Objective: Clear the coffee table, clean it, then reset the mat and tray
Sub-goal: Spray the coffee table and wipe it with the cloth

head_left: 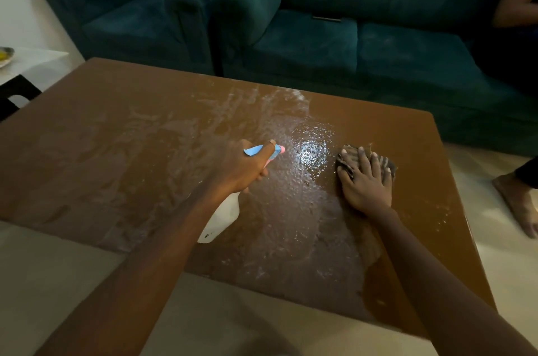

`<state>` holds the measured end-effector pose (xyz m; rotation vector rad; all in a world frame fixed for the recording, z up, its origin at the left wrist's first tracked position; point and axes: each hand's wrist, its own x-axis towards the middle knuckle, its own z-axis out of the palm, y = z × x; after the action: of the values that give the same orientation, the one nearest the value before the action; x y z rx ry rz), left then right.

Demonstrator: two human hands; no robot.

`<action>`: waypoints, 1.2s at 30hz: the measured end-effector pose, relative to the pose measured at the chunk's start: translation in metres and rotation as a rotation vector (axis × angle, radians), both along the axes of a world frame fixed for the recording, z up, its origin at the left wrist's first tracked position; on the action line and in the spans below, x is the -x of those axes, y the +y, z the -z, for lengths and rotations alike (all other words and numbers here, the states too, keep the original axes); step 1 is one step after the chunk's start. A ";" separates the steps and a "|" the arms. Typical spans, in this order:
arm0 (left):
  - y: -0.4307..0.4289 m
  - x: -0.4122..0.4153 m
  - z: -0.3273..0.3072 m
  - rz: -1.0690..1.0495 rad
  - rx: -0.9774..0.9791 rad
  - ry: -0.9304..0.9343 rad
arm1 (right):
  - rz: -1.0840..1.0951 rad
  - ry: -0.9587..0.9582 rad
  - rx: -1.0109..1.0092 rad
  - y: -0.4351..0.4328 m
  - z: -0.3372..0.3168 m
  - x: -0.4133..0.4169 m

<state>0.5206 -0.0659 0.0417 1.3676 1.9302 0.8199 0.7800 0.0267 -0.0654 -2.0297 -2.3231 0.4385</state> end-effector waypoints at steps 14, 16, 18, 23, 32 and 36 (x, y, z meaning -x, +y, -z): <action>0.013 0.025 0.015 0.020 -0.030 -0.141 | -0.430 0.012 -0.158 -0.085 0.014 0.037; 0.017 0.026 0.018 0.041 0.000 -0.168 | -0.315 0.007 -0.153 -0.075 0.012 0.014; 0.020 0.023 0.020 0.071 0.023 -0.178 | -0.174 -0.006 -0.110 -0.054 0.009 0.007; 0.020 0.020 0.021 0.116 0.034 -0.128 | -0.126 -0.082 -0.088 -0.039 0.007 0.035; 0.018 0.004 0.018 0.263 0.171 -0.029 | -0.078 -0.031 -0.114 -0.107 0.009 -0.024; 0.004 -0.006 0.017 0.262 0.179 -0.044 | -0.057 -0.012 -0.114 -0.110 0.009 -0.025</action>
<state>0.5262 -0.0618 0.0246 1.4413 1.6998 0.5334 0.8048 -0.0830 -0.0746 -1.9245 -2.3594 0.2888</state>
